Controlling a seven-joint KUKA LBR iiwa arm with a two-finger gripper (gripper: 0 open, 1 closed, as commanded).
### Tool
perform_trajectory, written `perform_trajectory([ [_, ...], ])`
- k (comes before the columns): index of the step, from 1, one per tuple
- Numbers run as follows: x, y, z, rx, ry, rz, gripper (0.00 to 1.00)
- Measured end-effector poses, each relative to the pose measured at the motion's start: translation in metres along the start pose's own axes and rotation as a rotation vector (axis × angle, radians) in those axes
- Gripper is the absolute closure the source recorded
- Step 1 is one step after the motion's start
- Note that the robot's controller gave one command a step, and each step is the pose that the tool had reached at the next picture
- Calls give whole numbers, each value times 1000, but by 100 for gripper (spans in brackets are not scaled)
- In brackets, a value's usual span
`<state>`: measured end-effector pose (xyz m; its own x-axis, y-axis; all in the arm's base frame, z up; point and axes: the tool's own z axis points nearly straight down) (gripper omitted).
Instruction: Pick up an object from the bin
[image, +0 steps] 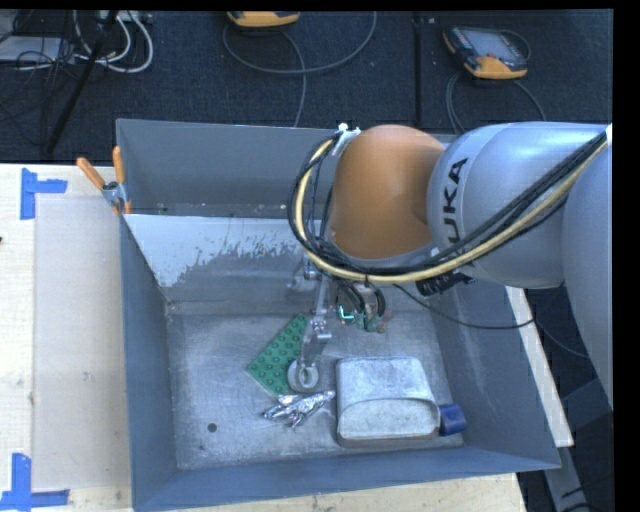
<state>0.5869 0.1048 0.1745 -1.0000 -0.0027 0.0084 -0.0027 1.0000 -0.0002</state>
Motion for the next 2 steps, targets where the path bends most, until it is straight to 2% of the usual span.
perform_trajectory([
  [1,5,-12,100,1,-21,-472,0],
  [2,3,-11,97,-1,-28,-468,100],
])
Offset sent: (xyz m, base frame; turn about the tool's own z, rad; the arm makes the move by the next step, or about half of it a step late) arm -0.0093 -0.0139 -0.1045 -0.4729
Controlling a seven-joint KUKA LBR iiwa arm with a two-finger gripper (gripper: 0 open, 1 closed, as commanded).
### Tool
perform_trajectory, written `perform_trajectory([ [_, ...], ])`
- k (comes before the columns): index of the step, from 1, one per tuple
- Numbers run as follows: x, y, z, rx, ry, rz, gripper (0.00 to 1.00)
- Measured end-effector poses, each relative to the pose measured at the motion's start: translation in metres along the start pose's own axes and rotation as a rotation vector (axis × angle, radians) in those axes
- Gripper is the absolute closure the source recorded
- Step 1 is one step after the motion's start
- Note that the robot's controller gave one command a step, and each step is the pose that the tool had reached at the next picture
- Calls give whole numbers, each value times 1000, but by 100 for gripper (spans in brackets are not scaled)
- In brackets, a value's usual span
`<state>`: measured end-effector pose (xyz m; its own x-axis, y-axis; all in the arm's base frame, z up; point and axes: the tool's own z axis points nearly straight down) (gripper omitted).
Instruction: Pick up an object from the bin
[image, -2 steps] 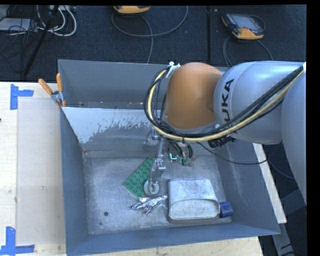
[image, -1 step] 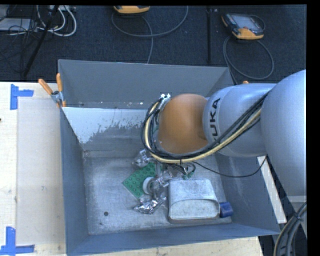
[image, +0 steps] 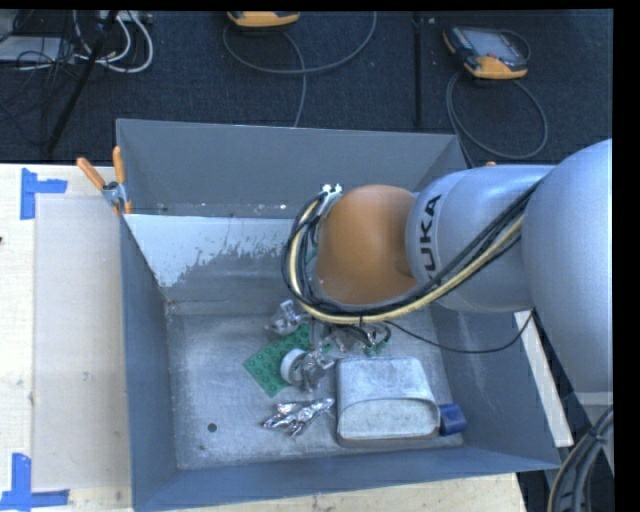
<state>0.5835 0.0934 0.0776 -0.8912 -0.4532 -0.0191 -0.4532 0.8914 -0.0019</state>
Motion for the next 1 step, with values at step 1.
perform_trajectory([
  [1,5,4,-204,0,10,-159,100],
])
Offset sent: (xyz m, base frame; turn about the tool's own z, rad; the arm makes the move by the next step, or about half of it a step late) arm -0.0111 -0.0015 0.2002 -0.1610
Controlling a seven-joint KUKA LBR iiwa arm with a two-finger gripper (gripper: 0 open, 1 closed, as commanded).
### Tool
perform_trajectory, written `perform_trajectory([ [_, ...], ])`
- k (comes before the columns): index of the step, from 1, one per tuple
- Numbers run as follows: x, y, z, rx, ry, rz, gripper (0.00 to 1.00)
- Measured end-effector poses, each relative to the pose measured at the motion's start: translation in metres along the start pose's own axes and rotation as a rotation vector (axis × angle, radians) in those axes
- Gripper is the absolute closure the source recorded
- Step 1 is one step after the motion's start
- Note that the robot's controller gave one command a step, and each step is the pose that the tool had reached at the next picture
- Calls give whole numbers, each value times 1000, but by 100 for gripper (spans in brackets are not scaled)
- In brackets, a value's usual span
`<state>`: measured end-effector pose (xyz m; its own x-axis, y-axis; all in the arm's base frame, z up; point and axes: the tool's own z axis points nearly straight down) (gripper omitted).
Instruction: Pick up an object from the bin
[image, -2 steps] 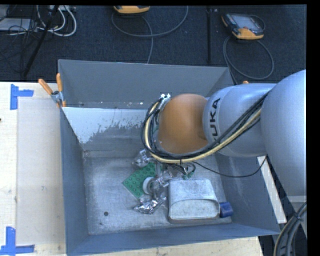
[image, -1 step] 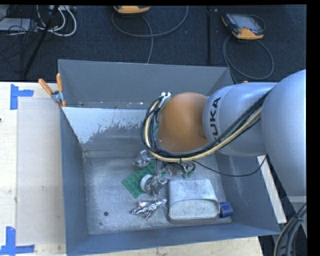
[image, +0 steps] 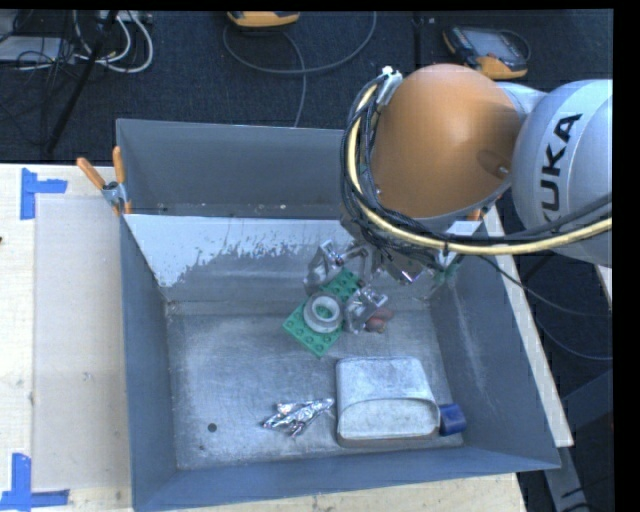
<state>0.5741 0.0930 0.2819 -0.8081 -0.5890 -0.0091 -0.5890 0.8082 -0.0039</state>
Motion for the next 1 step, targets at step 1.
perform_trajectory([
  [1,12,31,-19,-5,6,-97,100],
])
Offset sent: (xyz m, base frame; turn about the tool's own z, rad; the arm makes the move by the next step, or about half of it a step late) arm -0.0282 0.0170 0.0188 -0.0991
